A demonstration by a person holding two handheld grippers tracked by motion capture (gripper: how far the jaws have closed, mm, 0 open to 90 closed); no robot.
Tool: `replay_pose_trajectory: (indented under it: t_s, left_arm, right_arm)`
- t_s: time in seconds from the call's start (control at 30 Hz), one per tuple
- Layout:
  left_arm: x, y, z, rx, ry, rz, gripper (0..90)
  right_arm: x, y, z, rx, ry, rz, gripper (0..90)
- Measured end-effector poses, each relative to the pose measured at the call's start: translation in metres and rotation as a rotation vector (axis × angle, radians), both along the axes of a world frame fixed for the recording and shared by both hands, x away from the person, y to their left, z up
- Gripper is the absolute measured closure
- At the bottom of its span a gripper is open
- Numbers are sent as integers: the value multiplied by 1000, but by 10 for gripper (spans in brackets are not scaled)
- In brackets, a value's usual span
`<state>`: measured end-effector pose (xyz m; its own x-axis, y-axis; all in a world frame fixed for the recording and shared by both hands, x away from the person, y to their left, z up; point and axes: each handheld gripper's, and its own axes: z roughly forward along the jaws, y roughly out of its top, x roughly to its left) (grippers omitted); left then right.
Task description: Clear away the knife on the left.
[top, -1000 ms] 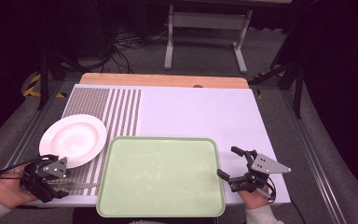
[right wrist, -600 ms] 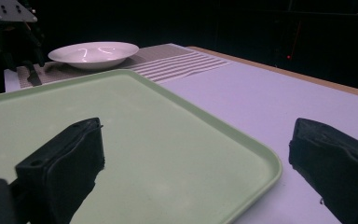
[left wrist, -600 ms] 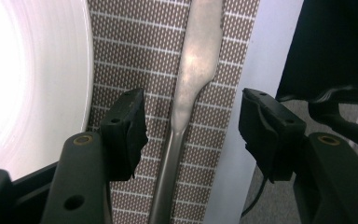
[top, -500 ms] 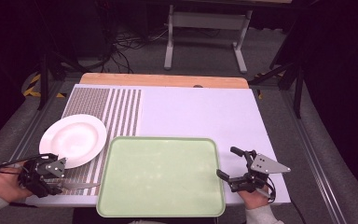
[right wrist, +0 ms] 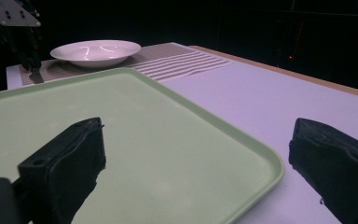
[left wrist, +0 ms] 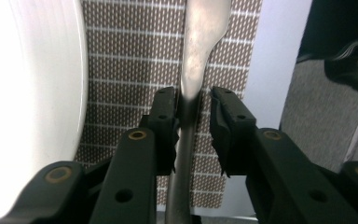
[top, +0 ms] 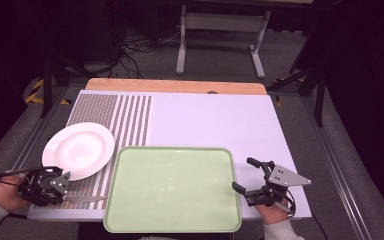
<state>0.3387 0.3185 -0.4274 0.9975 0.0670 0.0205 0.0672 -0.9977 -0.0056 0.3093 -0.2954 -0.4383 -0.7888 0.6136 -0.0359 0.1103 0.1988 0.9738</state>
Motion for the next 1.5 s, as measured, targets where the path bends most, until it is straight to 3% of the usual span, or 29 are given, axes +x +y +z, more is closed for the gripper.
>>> replay_pose_trajectory:
  t_s: [0.17, 0.2, 0.33, 0.57, 0.7, 0.8, 0.97, 1.27, 1.5]
  left_arm:
    - [-1, -1, -1, 26, -14, -43, 764]
    - [-2, -2, -2, 30, -22, -70, 773]
    - [-3, -3, -2, 48, -31, -75, 797]
    - [-5, -4, -2, 43, -39, -72, 801]
    - [-6, -6, -1, 79, -42, -69, 802]
    - [-7, -5, 0, 73, -37, -64, 802]
    - [-9, -1, 10, 77, -54, -28, 802]
    - [-12, -5, 38, -10, -88, 59, 801]
    - [-10, -13, 49, -54, -77, 134, 801]
  right_arm:
    - [0, 0, 0, -2, 2, 0, 41]
    - [0, 0, 0, -2, 2, 0, 41]
    - [0, 0, 0, 1, 1, 2, 41]
    - [0, -1, 0, 4, 1, 6, 41]
    - [0, -1, 0, 4, 0, 6, 40]
    - [-1, -1, 1, 3, -2, 4, 41]
    - [0, -1, 1, 8, 0, 4, 40]
    - [0, -1, 0, 11, 5, 0, 40]
    - [0, -1, 0, 11, 6, 1, 40]
